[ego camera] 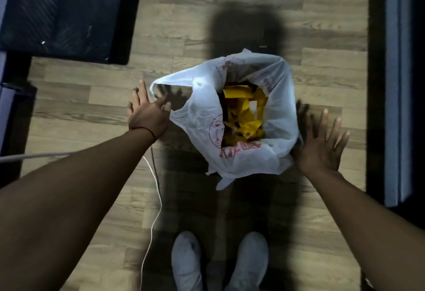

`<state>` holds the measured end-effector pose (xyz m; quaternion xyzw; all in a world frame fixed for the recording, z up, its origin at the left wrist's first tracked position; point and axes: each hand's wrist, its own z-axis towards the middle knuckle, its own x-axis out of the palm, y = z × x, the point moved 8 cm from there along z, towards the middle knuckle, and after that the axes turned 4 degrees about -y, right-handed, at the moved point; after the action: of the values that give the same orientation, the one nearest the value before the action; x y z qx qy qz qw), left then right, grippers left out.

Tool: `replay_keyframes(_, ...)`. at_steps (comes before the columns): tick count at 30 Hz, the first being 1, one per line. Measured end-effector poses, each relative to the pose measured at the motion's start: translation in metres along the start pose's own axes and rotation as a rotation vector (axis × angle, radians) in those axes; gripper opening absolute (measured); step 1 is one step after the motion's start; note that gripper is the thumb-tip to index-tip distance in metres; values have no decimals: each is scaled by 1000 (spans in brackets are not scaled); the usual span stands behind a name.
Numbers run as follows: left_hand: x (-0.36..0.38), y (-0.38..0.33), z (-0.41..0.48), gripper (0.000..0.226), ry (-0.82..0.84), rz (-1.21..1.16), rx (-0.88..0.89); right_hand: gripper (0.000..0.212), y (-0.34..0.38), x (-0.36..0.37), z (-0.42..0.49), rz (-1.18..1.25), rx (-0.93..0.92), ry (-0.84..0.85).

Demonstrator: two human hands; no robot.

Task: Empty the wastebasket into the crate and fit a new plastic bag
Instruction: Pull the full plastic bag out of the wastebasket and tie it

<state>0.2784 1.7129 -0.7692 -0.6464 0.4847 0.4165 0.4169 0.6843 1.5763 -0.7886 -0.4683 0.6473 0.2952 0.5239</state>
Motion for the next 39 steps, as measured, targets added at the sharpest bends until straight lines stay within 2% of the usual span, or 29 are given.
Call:
replay_keyframes(4, 28, 9, 19, 48, 73, 59, -27, 78, -2, 32, 9, 64, 73, 5)
replay_keyframes(9, 12, 14, 20, 70, 8, 115, -10, 74, -20, 25, 6, -1, 146, 37)
replay_keyframes(13, -32, 5, 6, 80, -110, 71, 44, 98, -44, -26, -1, -109, 215, 33)
replay_keyframes(20, -114, -26, -31, 100, -195, 100, 147, 91, -52, -124, -10, -123, 194, -126)
replay_keyframes(27, -167, -65, -58, 97, -181, -17, 230, 98, -30, -203, -18, -122, 165, -170)
replay_keyframes(30, -174, -70, -72, 100, -158, -34, 222, 113, -16, -222, -25, -131, 132, -164)
replay_keyframes(34, -186, -74, -85, 94, -123, -149, 200, 112, -12, -237, -27, 35, 127, -150)
replay_keyframes(37, -191, -79, -92, 87, -140, -287, 223, 97, -18, -246, -27, 322, 197, -159)
replay_keyframes(39, -191, -85, -96, 87, -147, -352, 255, 83, -16, -253, -31, 424, 189, -198)
